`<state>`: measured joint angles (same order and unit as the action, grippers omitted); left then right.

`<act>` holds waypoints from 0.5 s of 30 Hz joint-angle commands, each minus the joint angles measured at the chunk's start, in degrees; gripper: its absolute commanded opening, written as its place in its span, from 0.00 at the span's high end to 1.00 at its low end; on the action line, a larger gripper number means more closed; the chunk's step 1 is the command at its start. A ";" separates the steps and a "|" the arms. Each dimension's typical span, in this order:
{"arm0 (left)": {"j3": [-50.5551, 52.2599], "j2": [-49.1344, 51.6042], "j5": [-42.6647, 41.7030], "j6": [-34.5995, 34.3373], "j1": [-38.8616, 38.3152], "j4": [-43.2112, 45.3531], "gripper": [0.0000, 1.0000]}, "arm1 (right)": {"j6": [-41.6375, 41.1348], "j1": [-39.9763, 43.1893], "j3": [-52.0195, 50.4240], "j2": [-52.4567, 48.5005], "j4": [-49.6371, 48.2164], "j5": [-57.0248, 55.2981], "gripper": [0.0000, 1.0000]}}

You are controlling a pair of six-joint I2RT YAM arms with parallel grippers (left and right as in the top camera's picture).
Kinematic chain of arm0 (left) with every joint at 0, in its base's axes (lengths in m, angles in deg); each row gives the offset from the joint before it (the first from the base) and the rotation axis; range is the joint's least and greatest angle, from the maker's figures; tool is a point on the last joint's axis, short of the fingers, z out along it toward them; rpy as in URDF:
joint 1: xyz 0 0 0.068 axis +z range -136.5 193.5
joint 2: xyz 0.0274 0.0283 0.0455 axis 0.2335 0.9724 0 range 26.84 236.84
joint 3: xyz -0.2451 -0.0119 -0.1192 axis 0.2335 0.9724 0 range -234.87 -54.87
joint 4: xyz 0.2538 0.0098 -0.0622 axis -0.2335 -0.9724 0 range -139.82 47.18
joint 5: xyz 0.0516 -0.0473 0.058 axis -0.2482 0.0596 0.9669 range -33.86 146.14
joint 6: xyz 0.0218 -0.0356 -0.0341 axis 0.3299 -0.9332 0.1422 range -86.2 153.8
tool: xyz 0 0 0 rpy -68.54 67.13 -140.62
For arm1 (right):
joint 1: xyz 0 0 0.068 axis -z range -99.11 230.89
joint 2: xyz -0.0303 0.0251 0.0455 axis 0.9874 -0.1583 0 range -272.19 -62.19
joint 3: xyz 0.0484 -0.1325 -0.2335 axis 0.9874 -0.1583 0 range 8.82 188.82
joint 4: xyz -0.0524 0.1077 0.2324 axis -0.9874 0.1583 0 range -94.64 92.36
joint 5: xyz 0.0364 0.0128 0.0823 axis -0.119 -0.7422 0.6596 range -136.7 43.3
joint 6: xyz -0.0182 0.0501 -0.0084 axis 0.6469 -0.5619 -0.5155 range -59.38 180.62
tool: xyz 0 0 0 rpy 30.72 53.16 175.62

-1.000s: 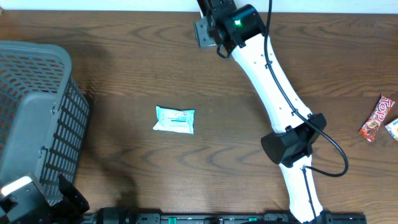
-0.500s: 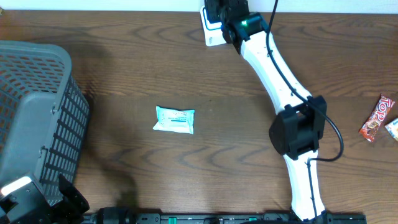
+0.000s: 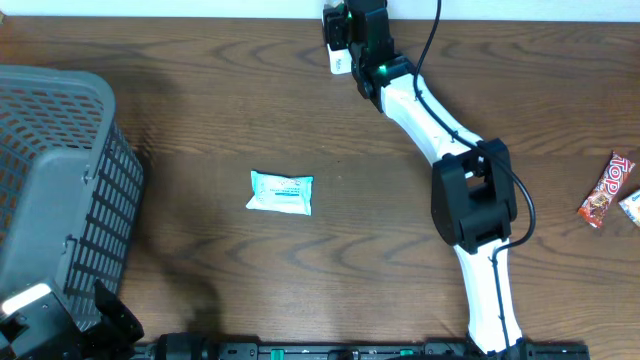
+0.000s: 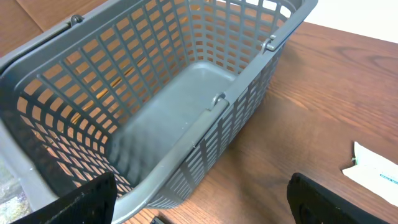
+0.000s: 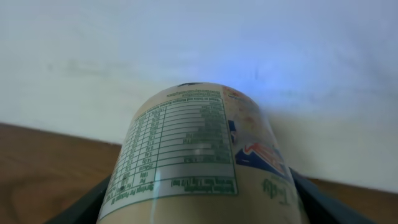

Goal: Scan the item barcode
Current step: 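Lift the jar and hold it under the white scanner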

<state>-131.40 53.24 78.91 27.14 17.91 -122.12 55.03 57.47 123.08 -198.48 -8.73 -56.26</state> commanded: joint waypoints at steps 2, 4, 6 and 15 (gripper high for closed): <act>-0.17 -0.39 0.15 -0.11 0.20 0.00 0.12 | -1.07 -0.35 0.11 -4.00 -3.15 0.26 0.48; -0.17 -0.39 0.15 -0.11 0.20 0.00 0.12 | -1.25 -0.42 0.11 -5.66 -4.15 0.48 0.48; -0.17 -0.39 0.15 -0.11 0.20 0.00 0.12 | -1.25 -0.59 0.11 -6.95 -4.92 0.46 0.48; -0.17 -0.39 0.15 -0.11 0.20 0.00 0.12 | -1.18 -0.66 0.81 -7.58 -5.92 0.46 0.48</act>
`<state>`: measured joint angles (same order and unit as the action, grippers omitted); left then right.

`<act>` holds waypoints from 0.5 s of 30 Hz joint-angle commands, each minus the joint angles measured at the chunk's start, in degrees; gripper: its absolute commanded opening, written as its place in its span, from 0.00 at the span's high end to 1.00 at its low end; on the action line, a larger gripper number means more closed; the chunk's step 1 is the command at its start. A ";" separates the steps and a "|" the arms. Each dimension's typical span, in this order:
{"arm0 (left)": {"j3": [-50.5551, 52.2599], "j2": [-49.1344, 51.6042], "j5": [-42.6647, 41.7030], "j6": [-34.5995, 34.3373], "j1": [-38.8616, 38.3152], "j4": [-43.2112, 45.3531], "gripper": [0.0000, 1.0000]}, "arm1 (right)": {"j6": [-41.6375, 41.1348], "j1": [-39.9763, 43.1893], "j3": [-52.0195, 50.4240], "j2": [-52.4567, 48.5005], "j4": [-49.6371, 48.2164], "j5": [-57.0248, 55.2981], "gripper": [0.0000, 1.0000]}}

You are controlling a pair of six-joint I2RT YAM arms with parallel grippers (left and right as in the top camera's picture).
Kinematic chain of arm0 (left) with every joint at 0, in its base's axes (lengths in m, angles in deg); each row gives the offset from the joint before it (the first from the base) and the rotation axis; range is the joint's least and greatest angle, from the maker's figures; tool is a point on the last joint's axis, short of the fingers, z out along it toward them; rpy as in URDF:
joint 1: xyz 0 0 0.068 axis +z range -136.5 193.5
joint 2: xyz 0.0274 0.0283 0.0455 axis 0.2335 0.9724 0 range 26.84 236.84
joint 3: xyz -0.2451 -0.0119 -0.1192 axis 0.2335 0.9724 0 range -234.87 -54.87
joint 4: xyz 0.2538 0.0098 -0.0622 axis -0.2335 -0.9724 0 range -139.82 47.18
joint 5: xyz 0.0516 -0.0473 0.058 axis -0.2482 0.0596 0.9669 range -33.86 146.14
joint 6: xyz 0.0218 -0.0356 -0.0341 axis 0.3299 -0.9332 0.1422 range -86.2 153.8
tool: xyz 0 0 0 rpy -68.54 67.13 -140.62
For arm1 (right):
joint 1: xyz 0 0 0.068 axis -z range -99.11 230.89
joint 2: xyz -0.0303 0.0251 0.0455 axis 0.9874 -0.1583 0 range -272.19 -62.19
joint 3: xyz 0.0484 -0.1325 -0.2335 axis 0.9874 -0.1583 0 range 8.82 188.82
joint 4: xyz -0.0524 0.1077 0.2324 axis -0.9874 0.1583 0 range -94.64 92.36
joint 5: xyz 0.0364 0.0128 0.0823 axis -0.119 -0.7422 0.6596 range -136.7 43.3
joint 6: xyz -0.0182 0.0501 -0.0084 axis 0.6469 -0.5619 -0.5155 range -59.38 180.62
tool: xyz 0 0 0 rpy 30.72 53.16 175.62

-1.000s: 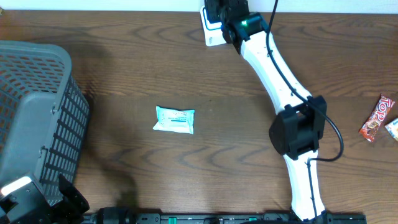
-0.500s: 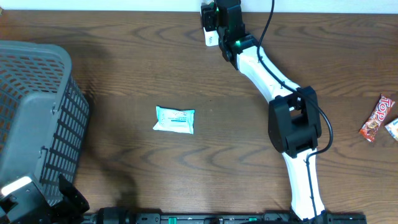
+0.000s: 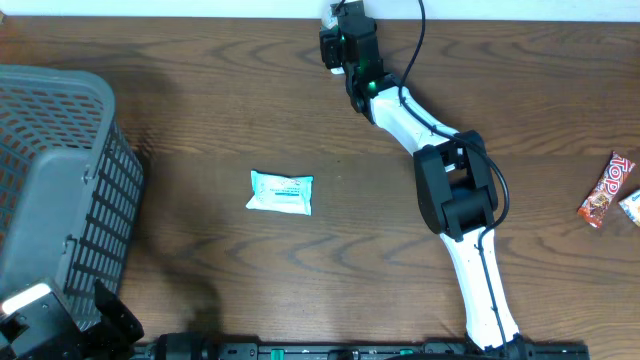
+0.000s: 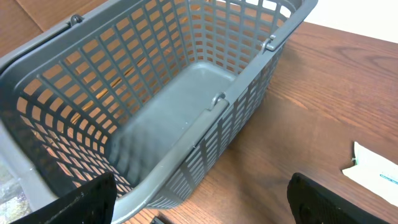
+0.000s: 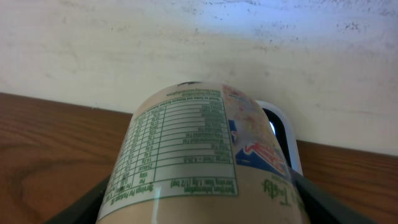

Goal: Scan the item barcode
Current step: 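Lift the jar and hold it under the white scanner, then carry the jar to the right edge and set it down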

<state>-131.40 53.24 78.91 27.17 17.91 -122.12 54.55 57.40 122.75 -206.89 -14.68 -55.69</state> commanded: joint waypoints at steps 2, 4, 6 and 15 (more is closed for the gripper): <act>-0.17 -0.39 0.15 -0.13 0.20 0.00 0.12 | -0.70 -0.55 1.40 1.51 1.36 -0.13 0.48; -0.17 -0.39 0.15 -0.13 0.20 0.00 0.12 | -0.04 -0.55 1.42 3.08 3.43 -0.13 0.49; -0.17 -0.39 0.15 -0.13 0.20 0.00 0.12 | 1.14 -0.52 1.42 5.22 5.66 -0.72 0.50; -0.17 -0.39 0.15 -0.13 0.20 0.00 0.12 | 6.34 1.40 1.44 25.18 35.32 -11.78 0.49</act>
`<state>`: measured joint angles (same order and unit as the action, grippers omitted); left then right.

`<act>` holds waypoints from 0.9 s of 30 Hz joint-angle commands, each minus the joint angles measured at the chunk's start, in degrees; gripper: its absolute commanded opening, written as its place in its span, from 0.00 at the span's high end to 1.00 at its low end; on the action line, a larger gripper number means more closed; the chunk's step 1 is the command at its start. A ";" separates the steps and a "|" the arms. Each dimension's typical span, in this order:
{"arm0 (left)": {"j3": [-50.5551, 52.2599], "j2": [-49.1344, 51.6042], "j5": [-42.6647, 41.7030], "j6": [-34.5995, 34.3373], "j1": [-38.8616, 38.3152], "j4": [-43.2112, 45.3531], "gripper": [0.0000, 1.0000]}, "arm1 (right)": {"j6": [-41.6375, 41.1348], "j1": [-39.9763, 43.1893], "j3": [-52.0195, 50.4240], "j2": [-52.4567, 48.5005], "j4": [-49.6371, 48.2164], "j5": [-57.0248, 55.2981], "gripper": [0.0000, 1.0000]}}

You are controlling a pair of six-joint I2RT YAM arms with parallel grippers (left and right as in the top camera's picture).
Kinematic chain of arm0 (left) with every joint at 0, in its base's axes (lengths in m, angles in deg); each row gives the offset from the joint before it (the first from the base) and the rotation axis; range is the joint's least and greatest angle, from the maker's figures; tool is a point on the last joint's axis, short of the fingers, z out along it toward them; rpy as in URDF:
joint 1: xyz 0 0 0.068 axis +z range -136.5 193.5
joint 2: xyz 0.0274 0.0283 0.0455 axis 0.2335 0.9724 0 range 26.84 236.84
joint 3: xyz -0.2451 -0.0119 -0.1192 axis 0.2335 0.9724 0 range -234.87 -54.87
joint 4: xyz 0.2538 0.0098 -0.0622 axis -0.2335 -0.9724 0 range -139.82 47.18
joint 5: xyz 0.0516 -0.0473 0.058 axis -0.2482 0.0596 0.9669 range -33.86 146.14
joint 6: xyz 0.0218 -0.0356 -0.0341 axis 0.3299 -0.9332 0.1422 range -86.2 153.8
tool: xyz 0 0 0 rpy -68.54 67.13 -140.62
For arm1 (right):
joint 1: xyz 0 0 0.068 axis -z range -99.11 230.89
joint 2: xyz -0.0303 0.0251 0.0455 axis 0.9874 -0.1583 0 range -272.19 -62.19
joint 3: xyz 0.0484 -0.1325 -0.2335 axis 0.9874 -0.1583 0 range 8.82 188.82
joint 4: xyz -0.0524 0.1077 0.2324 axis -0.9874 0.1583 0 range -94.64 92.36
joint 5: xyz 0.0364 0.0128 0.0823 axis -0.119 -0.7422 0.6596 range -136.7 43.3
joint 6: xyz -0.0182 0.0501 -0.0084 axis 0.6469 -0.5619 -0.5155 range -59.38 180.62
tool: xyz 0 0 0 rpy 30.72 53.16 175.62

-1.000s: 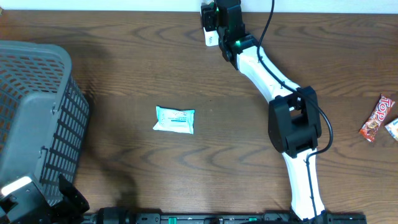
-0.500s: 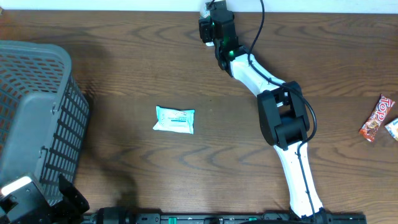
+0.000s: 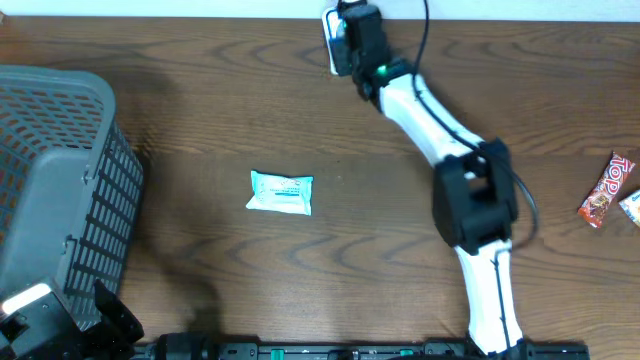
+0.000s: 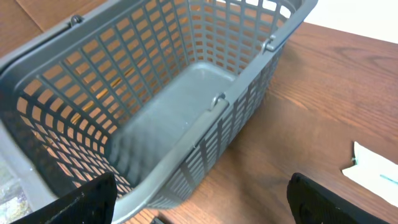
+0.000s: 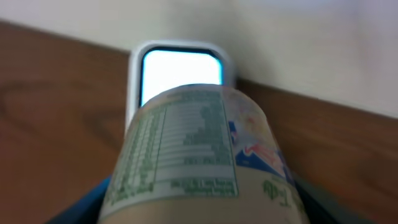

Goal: Scan the item barcode
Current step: 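Carry the jar to the right edge and set it down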

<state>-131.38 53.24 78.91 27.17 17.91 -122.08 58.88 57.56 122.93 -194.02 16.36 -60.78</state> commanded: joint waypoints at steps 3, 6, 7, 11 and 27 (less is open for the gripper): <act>-0.20 -0.39 0.15 -0.13 0.20 -0.02 0.12 | -0.24 4.17 1.27 18.62 15.54 -8.20 0.48; -0.20 -0.39 0.15 -0.13 0.20 -0.04 0.12 | -7.67 8.83 1.27 24.02 30.12 -6.64 0.47; -0.20 -0.39 0.15 -0.13 0.20 -0.04 0.12 | -9.90 10.58 1.27 24.94 34.27 -5.51 0.47; -0.20 -0.39 0.15 -0.13 0.20 -0.04 0.12 | -12.83 20.94 1.07 25.49 48.28 6.01 0.47; -0.20 -0.39 0.15 -0.13 0.20 -0.04 0.12 | -7.37 40.98 0.74 8.68 57.42 9.79 0.42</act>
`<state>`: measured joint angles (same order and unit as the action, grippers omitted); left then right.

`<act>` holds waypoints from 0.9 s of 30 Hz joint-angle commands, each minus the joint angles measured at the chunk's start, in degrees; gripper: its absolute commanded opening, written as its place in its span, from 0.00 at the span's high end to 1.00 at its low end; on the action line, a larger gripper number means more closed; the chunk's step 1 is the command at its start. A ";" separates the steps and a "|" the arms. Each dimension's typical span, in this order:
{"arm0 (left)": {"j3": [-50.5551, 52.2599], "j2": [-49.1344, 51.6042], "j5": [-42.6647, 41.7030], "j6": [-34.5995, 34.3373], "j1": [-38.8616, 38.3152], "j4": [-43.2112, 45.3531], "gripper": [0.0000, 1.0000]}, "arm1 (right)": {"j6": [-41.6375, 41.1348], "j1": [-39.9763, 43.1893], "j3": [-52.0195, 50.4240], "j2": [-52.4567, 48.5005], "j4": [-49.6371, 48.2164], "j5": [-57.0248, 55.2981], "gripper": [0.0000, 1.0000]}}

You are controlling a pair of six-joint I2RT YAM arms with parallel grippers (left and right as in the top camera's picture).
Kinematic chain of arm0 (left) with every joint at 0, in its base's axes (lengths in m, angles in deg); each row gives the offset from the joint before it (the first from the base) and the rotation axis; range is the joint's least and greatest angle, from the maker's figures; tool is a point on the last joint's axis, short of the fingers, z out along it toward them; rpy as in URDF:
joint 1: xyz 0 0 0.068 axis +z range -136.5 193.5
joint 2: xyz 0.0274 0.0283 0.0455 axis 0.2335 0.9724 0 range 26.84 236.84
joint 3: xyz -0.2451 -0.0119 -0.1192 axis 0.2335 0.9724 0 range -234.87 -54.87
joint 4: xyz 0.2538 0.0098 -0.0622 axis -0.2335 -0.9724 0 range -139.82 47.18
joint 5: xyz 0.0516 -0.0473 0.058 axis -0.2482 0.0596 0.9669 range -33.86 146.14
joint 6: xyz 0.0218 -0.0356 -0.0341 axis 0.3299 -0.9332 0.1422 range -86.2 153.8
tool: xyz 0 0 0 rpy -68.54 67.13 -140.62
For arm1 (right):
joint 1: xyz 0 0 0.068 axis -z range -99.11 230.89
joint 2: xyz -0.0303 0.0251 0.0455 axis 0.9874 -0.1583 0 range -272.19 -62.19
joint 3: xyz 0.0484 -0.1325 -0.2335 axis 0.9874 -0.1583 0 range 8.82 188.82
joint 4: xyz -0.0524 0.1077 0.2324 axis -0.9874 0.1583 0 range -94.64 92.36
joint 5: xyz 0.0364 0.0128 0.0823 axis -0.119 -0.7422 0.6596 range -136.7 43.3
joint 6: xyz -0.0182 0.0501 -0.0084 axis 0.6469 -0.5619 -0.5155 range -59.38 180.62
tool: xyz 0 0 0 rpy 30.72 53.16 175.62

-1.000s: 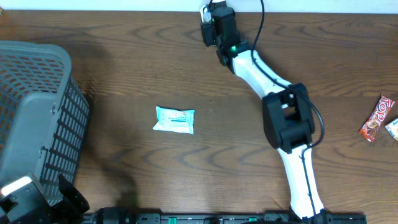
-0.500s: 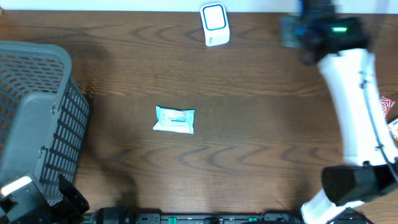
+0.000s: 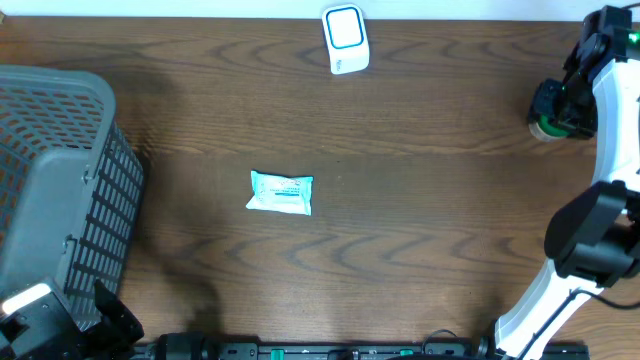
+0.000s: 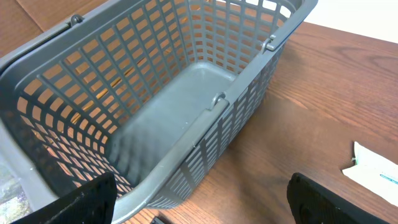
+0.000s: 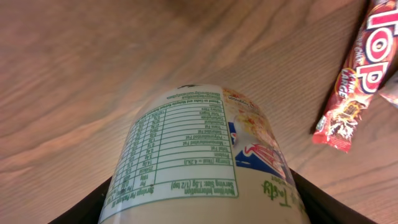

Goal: Scan the item barcode
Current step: 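Carry the jar to the right edge and set it down, then move the right gripper left over the white wipes pack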

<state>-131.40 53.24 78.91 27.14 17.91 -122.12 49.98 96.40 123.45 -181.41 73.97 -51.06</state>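
My right gripper [image 5: 203, 198] is shut on a cream jar [image 5: 202, 149] with a green nutrition label, held low over the wood. In the overhead view the right gripper [image 3: 556, 108] and the jar's green end [image 3: 545, 128] are at the table's far right, well away from the white scanner [image 3: 345, 38] with its blue screen, which stands at the back edge. At the bottom left corner, my left gripper [image 4: 199, 208] is open beside the basket, with nothing between its fingers.
A grey mesh basket [image 3: 55, 170] takes up the left side. A teal packet [image 3: 281, 193] lies mid-table; the left wrist view shows the same packet [image 4: 376, 169]. A red candy bar [image 5: 356, 78] lies just right of the jar.
My right gripper, still shut on the jar, has moved from in front of the scanner at the back to the far right of the table, beside the candy bar. The left arm has not moved.
My right gripper held the jar at the back edge near the scanner, facing the wall. Then the scanner's edge came into view, then its lit screen sat right behind the jar. Now the jar is held at the table's right side.
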 commanded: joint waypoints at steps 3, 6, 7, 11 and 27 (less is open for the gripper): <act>-0.17 -0.39 0.15 -0.11 0.20 0.02 0.12 | 1.51 4.44 0.22 -8.76 -0.37 -0.07 0.42; -0.17 -0.39 0.15 -0.11 0.20 0.00 0.12 | 1.53 7.63 0.22 -15.30 -0.83 -0.07 0.44; -0.17 -0.39 0.15 -0.11 0.20 0.00 0.12 | 1.53 8.33 0.22 -16.55 -0.90 -0.07 0.43; -0.17 -0.39 0.15 -0.11 0.20 0.00 0.12 | 1.51 12.20 0.22 -20.15 -1.51 -0.07 0.44; -0.17 -0.39 0.15 -0.09 0.20 0.02 0.12 | 1.49 26.58 17.07 -13.97 7.58 27.43 0.01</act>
<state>-131.40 53.24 78.91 27.14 17.91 -122.12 51.18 124.99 133.48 -200.60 80.79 -34.53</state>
